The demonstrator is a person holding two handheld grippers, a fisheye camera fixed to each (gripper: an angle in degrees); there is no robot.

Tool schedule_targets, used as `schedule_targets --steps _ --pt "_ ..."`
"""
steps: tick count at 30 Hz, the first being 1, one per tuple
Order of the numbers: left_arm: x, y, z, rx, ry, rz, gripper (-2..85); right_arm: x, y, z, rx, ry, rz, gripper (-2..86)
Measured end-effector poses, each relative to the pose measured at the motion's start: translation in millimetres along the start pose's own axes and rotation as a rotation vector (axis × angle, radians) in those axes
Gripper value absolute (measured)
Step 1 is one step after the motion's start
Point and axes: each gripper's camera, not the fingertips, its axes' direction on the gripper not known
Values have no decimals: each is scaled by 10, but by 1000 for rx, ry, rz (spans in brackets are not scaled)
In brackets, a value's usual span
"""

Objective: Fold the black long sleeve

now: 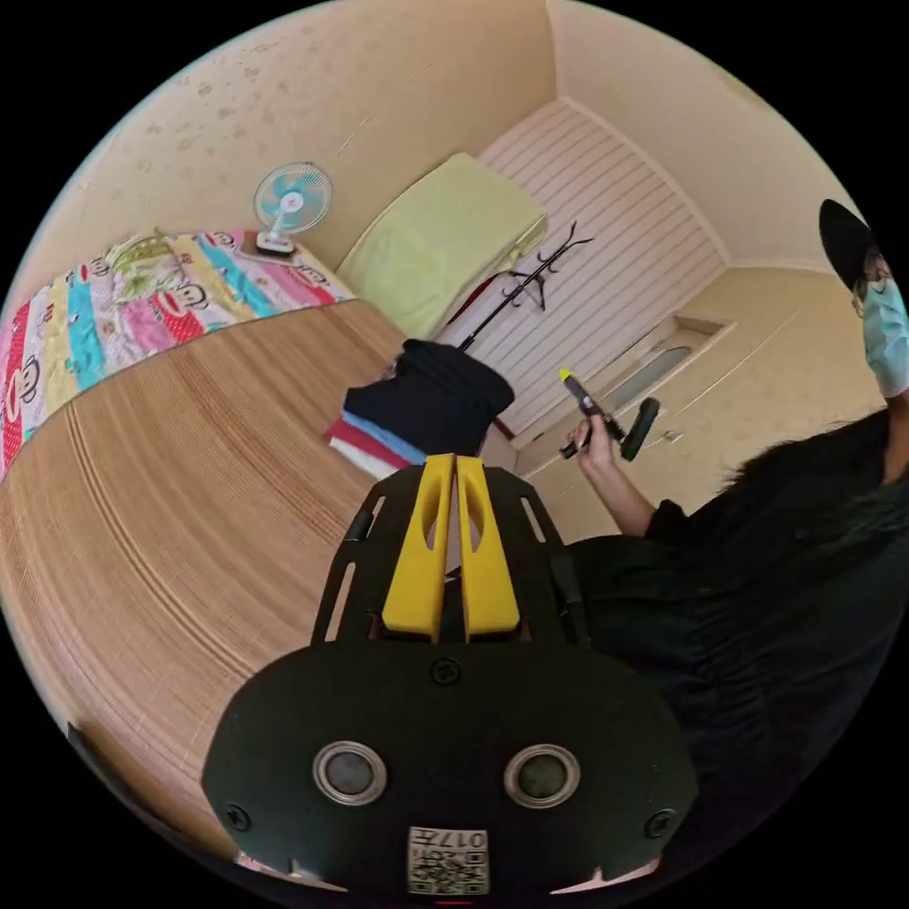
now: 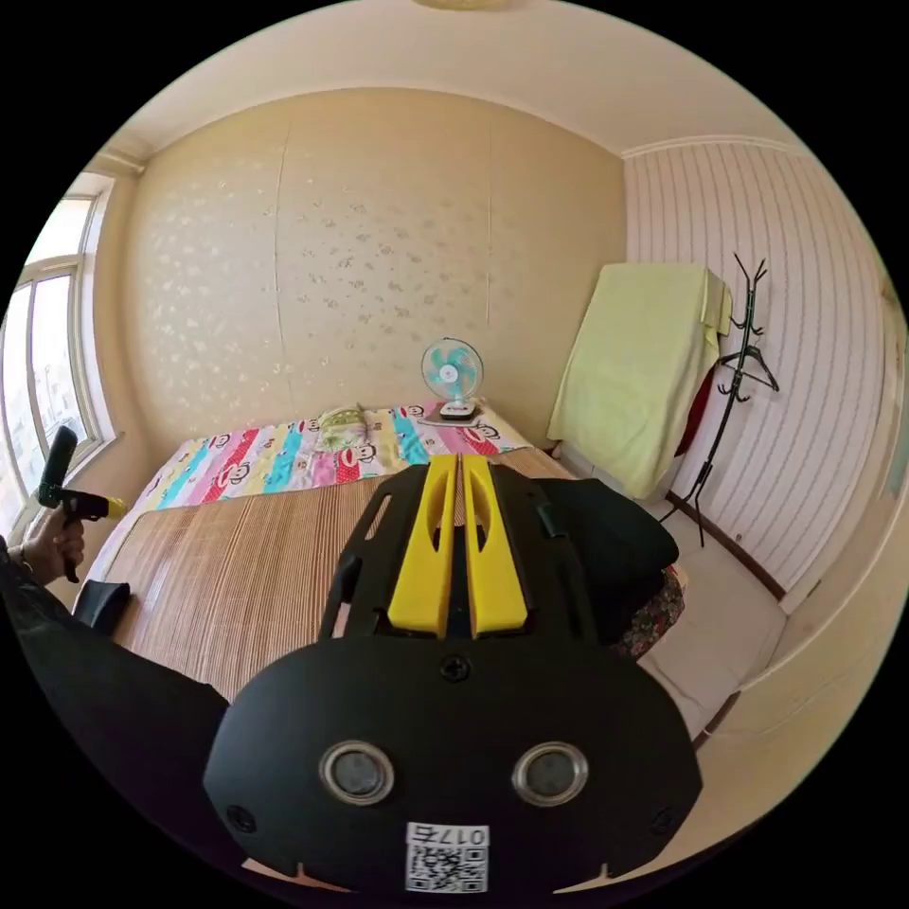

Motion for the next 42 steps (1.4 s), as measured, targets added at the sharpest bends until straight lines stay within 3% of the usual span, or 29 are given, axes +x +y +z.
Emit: schedule_targets --steps 4,8,15,18,20,23,27,30,31,33,35,37,38,40,41,42 --pt "375 -46 382 155 -48 -26 -10 657 177 501 -359 -171 157 42" --pt "741 -45 637 169 -309 7 -10 830 6 889 -429 -161 119 69" --pt "923 16 885 149 -403 -77 -10 1008 -484 2140 -637 -86 -105 94" --pt "963 126 964 166 -534 -161 -10 1185 -259 2738 -829 -124 -16 90" --pt "996 237 984 211 -550 -208 -10 1292 -305 2669 -769 -124 98 72" --pt "1009 319 963 238 -594 -267 -10 1400 -483 2134 -510 -356 303 41" --pt "942 318 912 268 -665 -356 -8 1389 -702 1548 -147 -998 367 18" --pt "739 185 887 353 -367 -366 -1 1228 -1106 1298 31 -1307 240 10" --pt "627 100 916 373 -235 -380 4 1205 -1286 1176 226 -1612 208 9" --pt "463 -62 995 395 -65 -397 61 1069 -1569 1055 404 -1900 222 9" --pt "278 -327 1152 407 98 -391 117 770 -1884 926 291 -1869 95 12" --pt "120 -530 1303 367 160 -416 123 436 -2094 923 29 -1518 -130 24" --pt "42 -633 1378 357 203 -429 124 390 -2100 980 -37 -1396 -148 28" --pt "-7 -750 1436 350 254 -414 121 314 -1924 1340 -210 -968 -229 77" --pt "-9 -800 1443 339 251 -394 114 308 -1831 1490 -266 -880 -245 87" --pt "-10 -814 1438 332 238 -389 111 295 -1580 1874 -433 -720 -274 103"
